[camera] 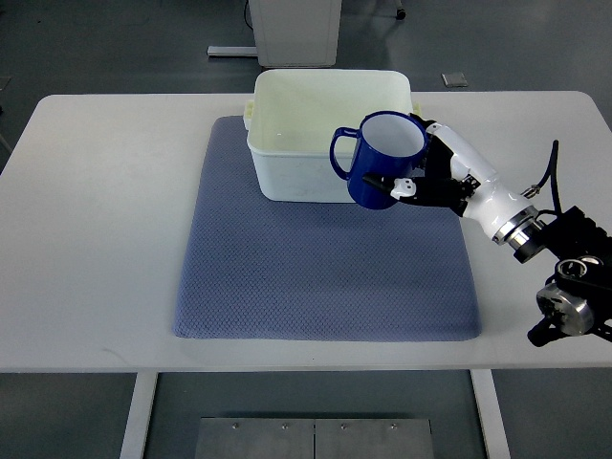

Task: Place cup in box with right hand
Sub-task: 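Lift the blue mug with the right hand over the cream tub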

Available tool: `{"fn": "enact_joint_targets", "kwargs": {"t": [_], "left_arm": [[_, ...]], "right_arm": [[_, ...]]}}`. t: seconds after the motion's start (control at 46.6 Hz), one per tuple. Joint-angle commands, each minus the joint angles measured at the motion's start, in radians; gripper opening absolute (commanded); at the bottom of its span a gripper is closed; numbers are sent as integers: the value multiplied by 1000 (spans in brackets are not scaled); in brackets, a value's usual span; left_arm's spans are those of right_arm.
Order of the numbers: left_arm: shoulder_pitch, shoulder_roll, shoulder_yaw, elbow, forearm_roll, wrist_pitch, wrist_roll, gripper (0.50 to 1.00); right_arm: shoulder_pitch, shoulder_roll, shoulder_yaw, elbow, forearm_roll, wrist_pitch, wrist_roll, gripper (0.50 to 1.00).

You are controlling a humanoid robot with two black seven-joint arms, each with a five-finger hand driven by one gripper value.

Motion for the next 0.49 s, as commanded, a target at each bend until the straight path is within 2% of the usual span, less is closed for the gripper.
{"fn": "enact_joint_targets", "kwargs": {"t": [0.0,0.344,0.472], "left_arm": [[0,0,0,0,0,0,0,1000],[0,0,0,0,0,0,0,1000],[0,0,0,0,0,0,0,1000]], "right_arm": [[35,7,-2,-1,30,0,-2,500],[157,67,-25,-44,131,-2,-42,500],[239,118,-83,-104,194,-2,-44,500]]}}
